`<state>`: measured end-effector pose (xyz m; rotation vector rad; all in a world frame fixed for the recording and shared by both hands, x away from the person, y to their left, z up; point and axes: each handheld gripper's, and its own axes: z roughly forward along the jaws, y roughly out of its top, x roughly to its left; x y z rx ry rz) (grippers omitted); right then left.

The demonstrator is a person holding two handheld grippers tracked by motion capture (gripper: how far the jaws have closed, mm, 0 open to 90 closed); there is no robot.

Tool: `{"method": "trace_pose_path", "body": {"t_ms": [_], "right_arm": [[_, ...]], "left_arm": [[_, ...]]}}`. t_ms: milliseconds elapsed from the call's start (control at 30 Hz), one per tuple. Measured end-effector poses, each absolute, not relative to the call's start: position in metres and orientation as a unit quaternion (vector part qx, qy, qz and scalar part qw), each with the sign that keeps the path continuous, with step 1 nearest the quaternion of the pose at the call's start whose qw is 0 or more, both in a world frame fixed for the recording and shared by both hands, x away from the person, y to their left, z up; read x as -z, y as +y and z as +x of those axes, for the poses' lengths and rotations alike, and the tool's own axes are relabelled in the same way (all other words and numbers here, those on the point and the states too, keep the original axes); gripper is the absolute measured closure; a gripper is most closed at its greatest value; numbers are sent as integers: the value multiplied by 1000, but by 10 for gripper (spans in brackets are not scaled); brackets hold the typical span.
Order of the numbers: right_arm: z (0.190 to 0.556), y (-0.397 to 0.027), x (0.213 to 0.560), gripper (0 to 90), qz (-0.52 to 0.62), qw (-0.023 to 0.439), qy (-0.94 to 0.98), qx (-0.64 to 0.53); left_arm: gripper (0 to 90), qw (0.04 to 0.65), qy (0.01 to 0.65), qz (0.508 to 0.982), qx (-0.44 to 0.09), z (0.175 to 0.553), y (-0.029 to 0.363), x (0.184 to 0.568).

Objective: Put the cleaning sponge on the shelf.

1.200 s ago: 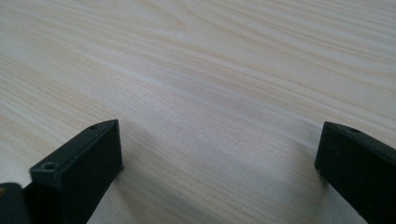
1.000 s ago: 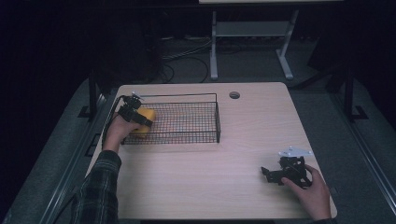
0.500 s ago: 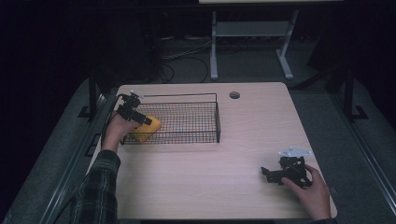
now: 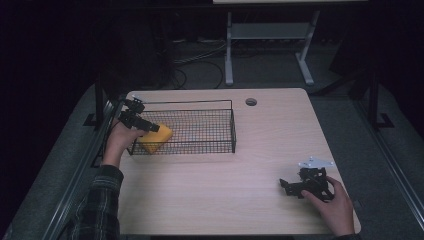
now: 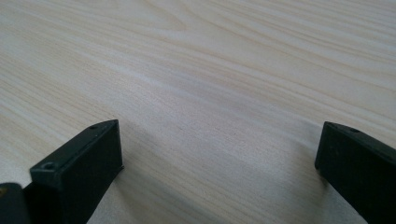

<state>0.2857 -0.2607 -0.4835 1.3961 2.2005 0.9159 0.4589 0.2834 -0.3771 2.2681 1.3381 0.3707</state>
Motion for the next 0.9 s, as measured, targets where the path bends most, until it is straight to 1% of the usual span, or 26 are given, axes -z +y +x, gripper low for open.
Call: {"method": "trace_pose_path", "body": {"t_ms": [300, 667, 900], "right_arm": [[286, -261, 484, 0, 496, 189, 782, -326], [286, -261, 484, 0, 496, 189, 782, -326], [286, -261, 484, 0, 496, 189, 783, -326]], "left_arm": [[146, 263, 483, 823, -145, 438, 286, 368], [146, 289, 464, 823, -154, 401, 286, 359], [146, 299, 453, 825, -159, 375, 286, 360]]}}
